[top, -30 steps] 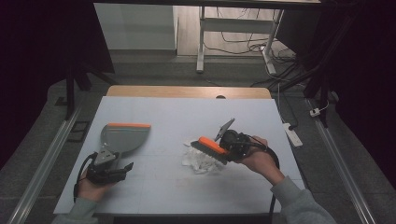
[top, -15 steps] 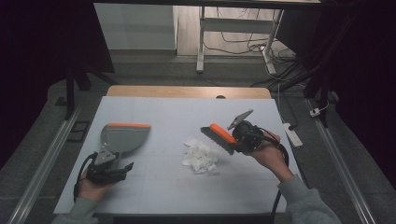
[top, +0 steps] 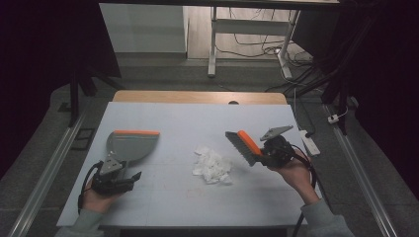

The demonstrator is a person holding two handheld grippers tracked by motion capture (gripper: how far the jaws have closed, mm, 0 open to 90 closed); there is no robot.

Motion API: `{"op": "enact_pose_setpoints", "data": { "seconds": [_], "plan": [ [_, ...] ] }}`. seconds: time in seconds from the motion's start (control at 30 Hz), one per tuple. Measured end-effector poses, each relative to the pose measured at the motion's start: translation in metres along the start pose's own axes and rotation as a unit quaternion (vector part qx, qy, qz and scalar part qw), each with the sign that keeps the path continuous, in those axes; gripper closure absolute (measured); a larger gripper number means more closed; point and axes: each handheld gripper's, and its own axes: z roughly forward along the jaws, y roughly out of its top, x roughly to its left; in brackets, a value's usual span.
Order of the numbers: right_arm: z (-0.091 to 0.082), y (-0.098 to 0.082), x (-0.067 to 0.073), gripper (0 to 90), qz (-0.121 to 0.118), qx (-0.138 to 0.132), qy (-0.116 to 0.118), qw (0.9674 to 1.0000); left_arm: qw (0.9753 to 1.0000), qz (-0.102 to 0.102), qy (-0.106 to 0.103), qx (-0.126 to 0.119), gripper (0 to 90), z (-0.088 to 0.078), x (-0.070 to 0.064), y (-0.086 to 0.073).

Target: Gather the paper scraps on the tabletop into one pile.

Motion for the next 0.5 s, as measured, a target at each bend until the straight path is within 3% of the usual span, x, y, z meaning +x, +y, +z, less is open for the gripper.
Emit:
{"op": "enact_pose_setpoints", "data": {
  "seconds": [0.27, 0.5],
  "plan": [
    [-0.008, -0.037, -0.009, 70.3, 0.024, -0.052, -0.024, 0.9981, 1.0000, 0.004, -0.001, -0.007, 30.2, -0.002, -0.002, 0.002],
    [-0.012, -0.067, -0.015, 70.3, 0.045, -0.073, -0.038, 0.9956, 0.9999, 0.010, -0.005, -0.009, 30.0, -0.003, -0.006, 0.003]
  ]
}}
